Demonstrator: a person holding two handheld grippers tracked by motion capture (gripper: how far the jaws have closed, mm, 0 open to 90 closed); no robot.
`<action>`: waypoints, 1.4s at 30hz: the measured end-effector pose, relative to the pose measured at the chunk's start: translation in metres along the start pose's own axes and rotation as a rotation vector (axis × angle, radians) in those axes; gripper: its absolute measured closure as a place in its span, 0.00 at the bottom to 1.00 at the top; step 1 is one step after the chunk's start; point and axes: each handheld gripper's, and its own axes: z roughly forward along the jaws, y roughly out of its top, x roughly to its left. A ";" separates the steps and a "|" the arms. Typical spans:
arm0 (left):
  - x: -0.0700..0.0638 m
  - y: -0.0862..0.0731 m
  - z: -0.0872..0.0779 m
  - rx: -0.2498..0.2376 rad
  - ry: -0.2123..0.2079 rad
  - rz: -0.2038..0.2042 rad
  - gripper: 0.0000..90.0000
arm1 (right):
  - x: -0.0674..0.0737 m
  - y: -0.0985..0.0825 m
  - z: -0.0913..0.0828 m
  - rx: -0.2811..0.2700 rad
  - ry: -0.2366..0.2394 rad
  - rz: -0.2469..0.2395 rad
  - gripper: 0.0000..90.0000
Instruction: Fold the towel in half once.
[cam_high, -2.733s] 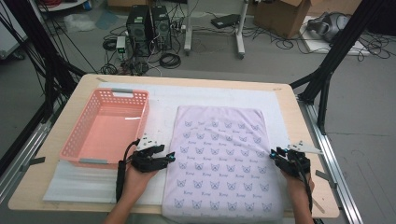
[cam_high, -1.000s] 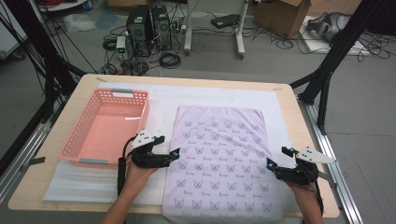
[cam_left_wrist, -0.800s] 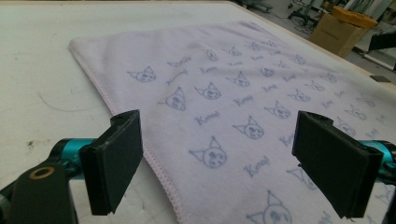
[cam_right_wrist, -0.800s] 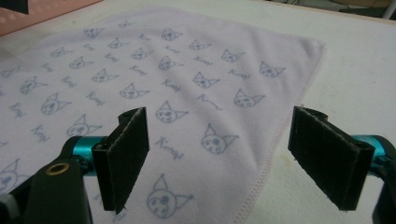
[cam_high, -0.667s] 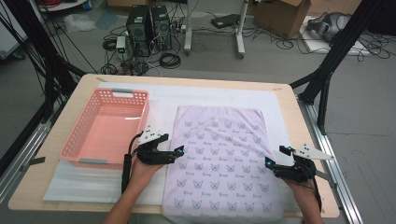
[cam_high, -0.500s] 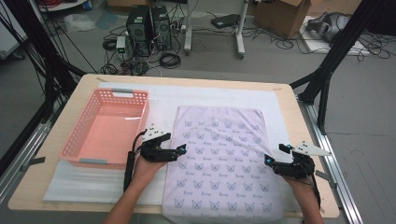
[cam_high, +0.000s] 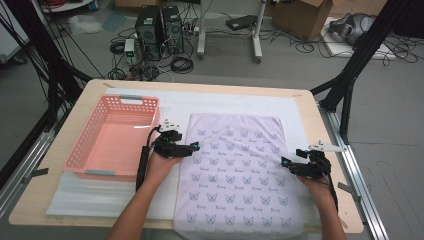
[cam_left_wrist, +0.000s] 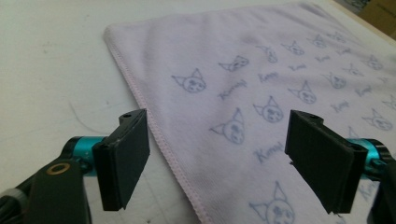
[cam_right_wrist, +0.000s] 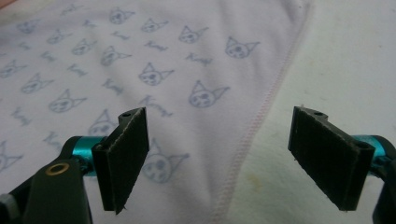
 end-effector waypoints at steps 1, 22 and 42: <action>0.002 0.001 0.001 -0.001 0.014 0.001 0.28 | -0.002 0.002 0.002 0.001 -0.005 -0.003 0.22; 0.018 0.002 0.033 0.085 0.176 0.012 0.41 | -0.015 0.038 0.045 0.143 -0.134 0.017 0.36; 0.007 0.007 0.039 0.093 0.161 0.072 0.97 | -0.001 0.050 0.054 0.218 -0.174 -0.038 0.96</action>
